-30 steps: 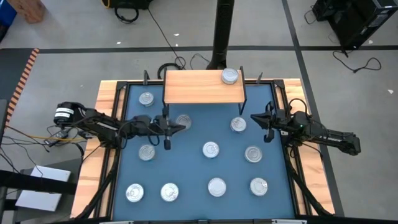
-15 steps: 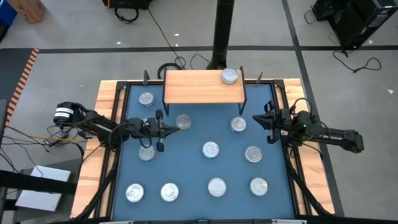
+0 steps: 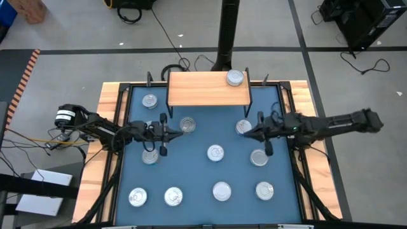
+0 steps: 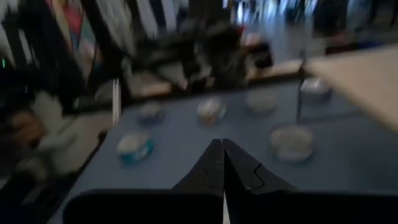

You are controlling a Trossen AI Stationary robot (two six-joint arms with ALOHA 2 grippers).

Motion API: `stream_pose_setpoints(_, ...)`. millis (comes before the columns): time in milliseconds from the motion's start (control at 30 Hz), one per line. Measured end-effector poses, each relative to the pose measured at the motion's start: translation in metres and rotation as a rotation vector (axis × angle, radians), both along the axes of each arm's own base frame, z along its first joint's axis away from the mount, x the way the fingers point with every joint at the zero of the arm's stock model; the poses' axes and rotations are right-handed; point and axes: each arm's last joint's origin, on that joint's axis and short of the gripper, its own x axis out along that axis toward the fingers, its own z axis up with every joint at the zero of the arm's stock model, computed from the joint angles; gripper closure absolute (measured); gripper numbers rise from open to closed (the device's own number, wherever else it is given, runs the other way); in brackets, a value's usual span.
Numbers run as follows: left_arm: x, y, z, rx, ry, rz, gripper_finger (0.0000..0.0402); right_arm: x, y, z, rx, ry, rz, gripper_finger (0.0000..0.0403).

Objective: Stack canned seafood by type on shelf
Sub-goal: Put the blue tuna can on the shelf

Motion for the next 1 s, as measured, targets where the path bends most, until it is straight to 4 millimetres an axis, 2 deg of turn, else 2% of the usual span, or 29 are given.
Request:
stream_pose_setpoints(267, 0.0, 0.0, -0.004, -0.001, 0.038, -0.001, 0.0397, 0.036, 0.033, 0.019, 0.047, 0.338, 0.088, 0.0398)
stream_pose_setpoints(567, 0.0, 0.0, -0.004, 0.016, 0.039, -0.001, 0.0397, 0.049, 0.071, 0.024, 0.045, 0.685, 0.16, 0.0379)
stream_pose_setpoints(767, 0.0, 0.0, -0.004, 0.019, 0.047, -0.001, 0.0397, 0.052, 0.09, 0.008, 0.132, 0.854, 0.195, 0.0342)
stream_pose_setpoints(1000, 0.0, 0.0, -0.005, 0.024, 0.049, 0.003, 0.0397, 0.053, 0.112, -0.017, 0.134, 1.032, 0.257, 0.0304)
